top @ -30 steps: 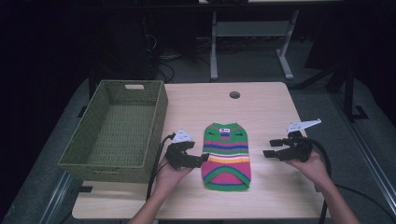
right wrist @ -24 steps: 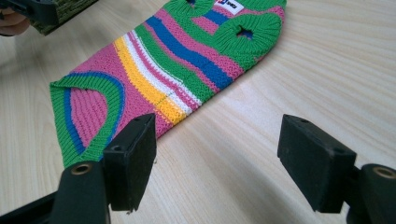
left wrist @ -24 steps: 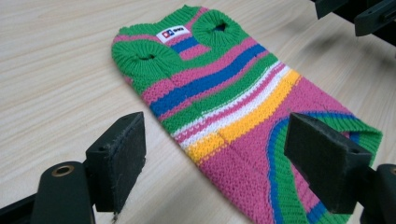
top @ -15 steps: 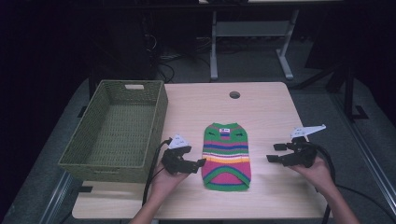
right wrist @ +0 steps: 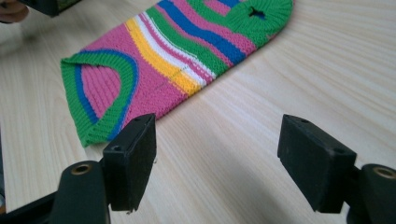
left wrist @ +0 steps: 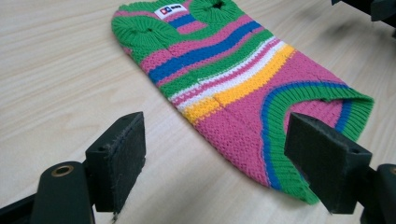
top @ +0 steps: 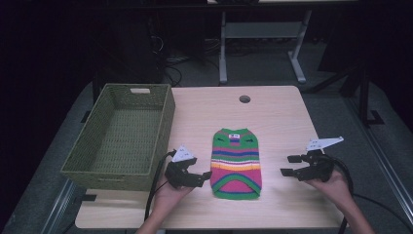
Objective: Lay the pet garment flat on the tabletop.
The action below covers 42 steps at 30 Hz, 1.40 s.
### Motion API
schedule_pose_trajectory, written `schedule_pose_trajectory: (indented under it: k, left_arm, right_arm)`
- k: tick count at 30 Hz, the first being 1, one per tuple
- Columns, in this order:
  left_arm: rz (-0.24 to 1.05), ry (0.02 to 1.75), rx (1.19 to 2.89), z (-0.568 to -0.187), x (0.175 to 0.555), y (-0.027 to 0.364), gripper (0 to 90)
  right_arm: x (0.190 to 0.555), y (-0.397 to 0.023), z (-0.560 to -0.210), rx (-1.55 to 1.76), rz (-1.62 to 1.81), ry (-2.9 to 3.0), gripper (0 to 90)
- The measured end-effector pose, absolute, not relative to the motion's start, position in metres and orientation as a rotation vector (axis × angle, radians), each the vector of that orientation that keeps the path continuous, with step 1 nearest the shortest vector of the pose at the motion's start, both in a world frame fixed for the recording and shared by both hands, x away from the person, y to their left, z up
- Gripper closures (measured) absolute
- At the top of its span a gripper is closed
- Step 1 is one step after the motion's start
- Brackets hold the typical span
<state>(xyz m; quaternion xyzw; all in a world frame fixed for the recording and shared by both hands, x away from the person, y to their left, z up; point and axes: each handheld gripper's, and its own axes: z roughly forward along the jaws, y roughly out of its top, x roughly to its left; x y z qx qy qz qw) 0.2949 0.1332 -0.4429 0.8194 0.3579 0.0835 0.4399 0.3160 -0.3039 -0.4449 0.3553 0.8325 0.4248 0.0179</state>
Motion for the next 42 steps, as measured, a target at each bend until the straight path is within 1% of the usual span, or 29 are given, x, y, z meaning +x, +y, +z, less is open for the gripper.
schedule_pose_trajectory:
  k: [27, 42]
  left_arm:
    - [0.190, 0.880, 2.022, -0.445, 0.270, 0.146, 20.4]
    - [0.199, 0.874, 2.032, -0.450, 0.254, 0.150, 19.9]
  right_arm:
    - [0.285, -0.324, -0.454, 1.123, 1.331, 2.546, 27.1]
    - [0.261, -0.325, -0.459, 1.132, 1.341, 2.516, 26.3]
